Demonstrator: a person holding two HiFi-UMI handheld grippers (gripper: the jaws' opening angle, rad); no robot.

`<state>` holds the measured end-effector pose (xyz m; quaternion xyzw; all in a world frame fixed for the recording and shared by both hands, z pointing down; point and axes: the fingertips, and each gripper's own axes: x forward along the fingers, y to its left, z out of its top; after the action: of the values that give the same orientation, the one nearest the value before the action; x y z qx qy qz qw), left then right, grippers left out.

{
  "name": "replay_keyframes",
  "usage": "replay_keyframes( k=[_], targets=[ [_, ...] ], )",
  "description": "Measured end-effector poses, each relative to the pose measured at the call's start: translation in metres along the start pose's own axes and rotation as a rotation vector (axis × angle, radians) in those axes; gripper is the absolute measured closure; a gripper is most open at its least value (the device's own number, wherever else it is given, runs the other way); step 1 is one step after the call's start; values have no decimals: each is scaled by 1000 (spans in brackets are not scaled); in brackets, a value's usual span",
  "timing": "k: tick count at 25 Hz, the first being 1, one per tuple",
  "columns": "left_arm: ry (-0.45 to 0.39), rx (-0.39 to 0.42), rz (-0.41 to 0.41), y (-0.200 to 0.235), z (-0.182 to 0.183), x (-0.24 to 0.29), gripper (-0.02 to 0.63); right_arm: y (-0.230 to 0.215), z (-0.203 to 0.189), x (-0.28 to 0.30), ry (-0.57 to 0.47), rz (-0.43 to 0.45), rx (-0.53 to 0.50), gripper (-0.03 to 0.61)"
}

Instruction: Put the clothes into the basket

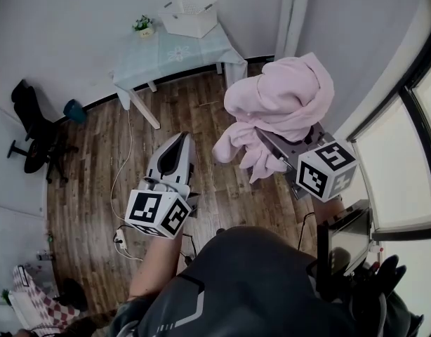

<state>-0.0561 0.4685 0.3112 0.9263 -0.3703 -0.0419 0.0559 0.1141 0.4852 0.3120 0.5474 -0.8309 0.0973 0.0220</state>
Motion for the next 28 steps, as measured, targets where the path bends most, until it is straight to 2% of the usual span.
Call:
replay_keyframes(
  k=[4,11,18,25,28],
  targets=[
    [-6,-7,-4,19,2,-5,606,8,2,12,-9,-8,28,270],
    [-22,-15,-36,52,-3,-11,606,15,3,33,-9,-36,13,270],
    [-15,-31,-17,107,2,48,606,-22,24,111,25,-7,9,270],
    [-28,24,-3,107,8,44,606,-25,23,114,-20,19,9,270],
    [-35,30,1,115,13,59,606,-36,30,125,-31,27,-2,270]
  ],
)
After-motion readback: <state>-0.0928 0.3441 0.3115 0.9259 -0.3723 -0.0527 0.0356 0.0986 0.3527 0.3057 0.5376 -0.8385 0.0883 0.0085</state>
